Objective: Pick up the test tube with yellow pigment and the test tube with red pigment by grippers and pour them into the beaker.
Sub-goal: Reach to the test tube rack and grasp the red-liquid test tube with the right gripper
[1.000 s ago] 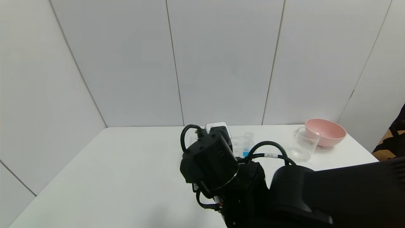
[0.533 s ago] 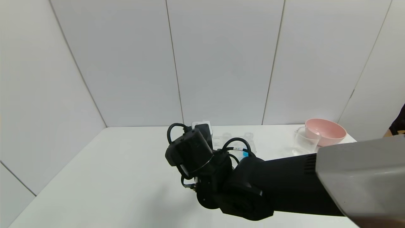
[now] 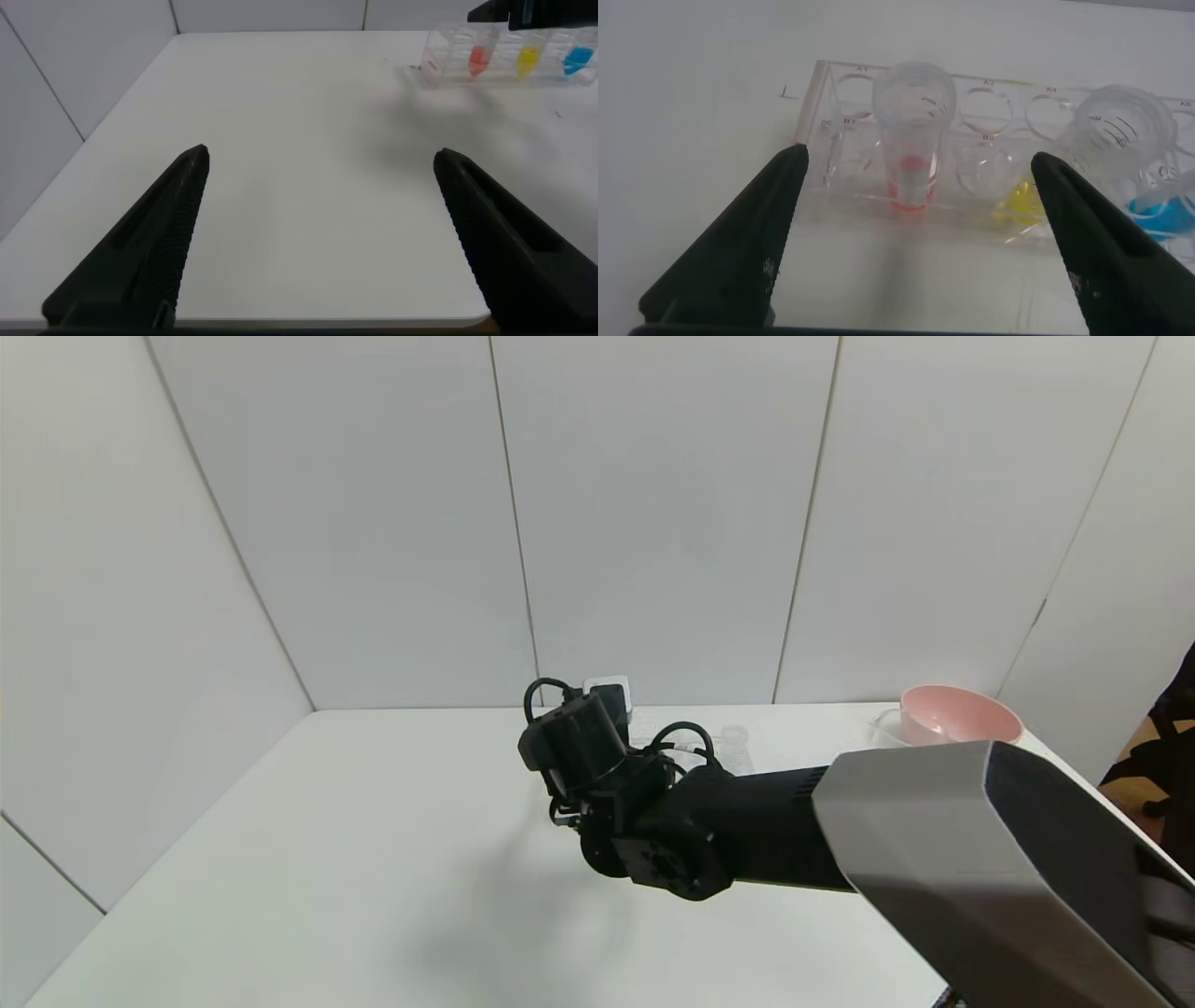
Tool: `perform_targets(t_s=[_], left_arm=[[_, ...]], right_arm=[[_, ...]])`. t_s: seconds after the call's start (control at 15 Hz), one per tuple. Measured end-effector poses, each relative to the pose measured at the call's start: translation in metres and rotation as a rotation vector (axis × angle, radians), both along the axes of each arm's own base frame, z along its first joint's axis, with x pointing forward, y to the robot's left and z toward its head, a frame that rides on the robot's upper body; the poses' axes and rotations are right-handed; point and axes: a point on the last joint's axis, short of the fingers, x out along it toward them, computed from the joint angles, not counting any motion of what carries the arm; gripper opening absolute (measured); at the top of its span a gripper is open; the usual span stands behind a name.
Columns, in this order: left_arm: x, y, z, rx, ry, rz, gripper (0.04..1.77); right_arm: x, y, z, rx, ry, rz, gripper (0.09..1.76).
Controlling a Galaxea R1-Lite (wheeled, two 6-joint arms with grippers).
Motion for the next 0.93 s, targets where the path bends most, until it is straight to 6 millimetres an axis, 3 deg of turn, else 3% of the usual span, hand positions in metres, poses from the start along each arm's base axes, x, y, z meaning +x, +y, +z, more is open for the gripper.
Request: perform_targets(t_s=[0.33, 0.53, 0.93], left_arm=[[0.000, 0.000, 0.000, 0.000, 0.000, 0.000, 1.72], [0.000, 0.000, 0.000, 0.000, 0.000, 0.000, 1.72], [0.000, 0.000, 0.000, -0.001, 0.001, 0.000, 1.72]], right_arm=[[0.016, 0.007, -0.009, -0.003, -0.015, -0.008, 1.71], [0.027, 0.002, -0.018, -0.006, -0.016, -0.030, 1.71], [0.036, -0.003, -0.015, -0.011, -0.055, -0.031, 1.71]])
